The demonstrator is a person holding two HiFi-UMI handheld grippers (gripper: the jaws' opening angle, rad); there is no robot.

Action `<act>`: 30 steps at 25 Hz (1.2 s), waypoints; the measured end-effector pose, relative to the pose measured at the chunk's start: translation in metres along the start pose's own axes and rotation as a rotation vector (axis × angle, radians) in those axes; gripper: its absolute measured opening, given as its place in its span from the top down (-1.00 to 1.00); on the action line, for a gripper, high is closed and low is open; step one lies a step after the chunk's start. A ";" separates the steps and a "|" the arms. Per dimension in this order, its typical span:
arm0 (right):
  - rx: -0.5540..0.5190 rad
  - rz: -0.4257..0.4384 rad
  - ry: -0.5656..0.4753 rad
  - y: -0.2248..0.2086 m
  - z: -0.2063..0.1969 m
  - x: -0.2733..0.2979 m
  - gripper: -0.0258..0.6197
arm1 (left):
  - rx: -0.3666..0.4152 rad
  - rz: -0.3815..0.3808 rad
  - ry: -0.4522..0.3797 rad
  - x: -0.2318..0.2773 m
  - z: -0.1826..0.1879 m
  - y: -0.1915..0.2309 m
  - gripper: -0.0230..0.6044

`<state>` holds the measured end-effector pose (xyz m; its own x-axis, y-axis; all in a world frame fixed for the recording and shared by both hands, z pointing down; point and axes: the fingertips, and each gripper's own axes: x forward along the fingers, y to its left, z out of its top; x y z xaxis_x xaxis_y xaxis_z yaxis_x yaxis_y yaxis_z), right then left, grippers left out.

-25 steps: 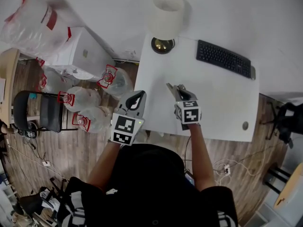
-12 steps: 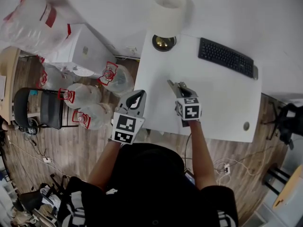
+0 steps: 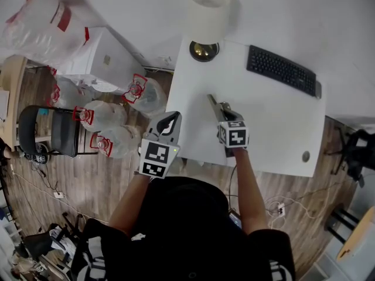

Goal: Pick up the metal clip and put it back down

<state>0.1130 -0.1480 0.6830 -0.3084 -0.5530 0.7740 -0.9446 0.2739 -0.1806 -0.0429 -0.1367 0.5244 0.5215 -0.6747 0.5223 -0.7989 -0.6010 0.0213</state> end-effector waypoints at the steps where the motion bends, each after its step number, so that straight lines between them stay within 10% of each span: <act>1: 0.002 0.001 0.003 0.000 -0.002 0.001 0.78 | -0.001 0.000 0.001 0.000 -0.001 -0.001 0.85; 30: 0.141 -0.013 0.025 -0.025 -0.023 0.014 0.72 | 0.005 0.012 0.025 -0.007 -0.011 -0.005 0.85</act>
<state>0.1347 -0.1441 0.7124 -0.2950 -0.5355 0.7913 -0.9554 0.1526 -0.2529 -0.0455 -0.1246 0.5300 0.5041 -0.6710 0.5438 -0.8036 -0.5951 0.0106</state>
